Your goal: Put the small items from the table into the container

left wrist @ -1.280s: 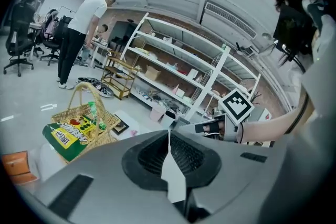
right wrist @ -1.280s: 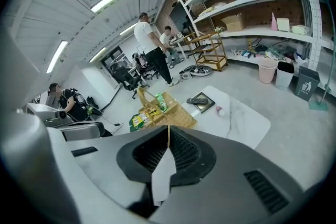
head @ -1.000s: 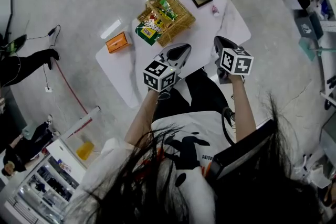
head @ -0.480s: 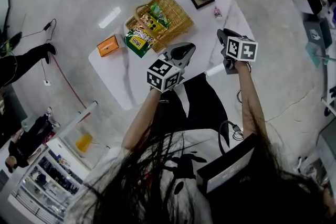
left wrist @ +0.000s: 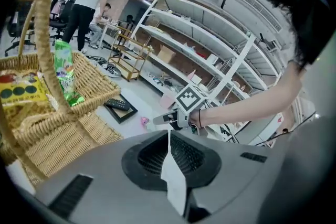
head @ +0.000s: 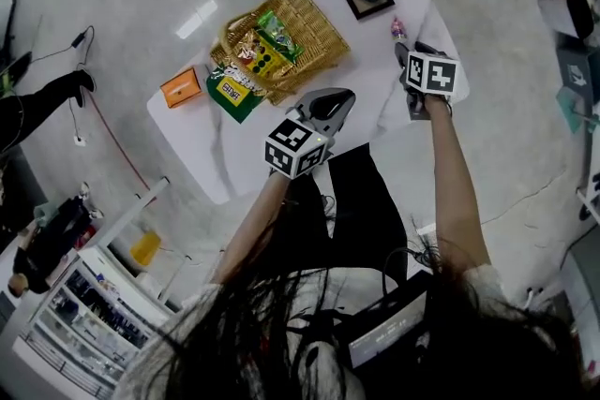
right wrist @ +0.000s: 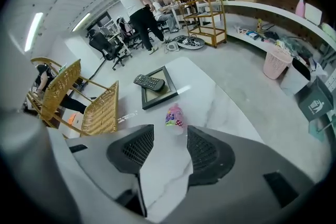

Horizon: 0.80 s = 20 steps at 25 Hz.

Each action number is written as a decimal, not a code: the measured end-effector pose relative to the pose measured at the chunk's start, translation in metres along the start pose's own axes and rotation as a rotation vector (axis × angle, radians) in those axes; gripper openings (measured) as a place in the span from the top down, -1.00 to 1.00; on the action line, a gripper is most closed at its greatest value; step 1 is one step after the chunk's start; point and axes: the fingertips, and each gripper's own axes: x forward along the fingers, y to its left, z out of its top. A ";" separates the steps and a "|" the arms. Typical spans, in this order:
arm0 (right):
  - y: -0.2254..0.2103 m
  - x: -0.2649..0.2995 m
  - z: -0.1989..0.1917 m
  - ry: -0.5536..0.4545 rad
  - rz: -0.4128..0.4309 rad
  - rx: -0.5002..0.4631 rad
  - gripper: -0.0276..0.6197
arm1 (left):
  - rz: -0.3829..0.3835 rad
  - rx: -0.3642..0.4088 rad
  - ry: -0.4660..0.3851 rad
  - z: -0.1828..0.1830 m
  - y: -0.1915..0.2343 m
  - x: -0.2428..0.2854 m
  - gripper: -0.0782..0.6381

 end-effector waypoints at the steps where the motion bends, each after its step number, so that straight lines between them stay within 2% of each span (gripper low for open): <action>1: -0.002 0.006 -0.001 0.007 -0.005 -0.008 0.33 | 0.000 -0.007 0.004 -0.004 0.001 0.001 0.76; 7: -0.004 0.037 -0.007 0.041 -0.020 -0.031 0.30 | 0.000 -0.033 0.039 -0.029 0.004 0.003 0.76; 11: -0.007 0.049 -0.008 0.051 -0.053 -0.024 0.31 | -0.001 -0.030 0.048 -0.030 0.006 0.000 0.76; 13: -0.009 0.051 -0.008 0.057 -0.066 -0.036 0.40 | 0.002 -0.025 0.049 -0.029 0.009 -0.002 0.76; 20: 0.007 0.035 -0.005 0.012 -0.007 -0.048 0.41 | 0.017 -0.024 0.047 -0.028 0.021 -0.013 0.76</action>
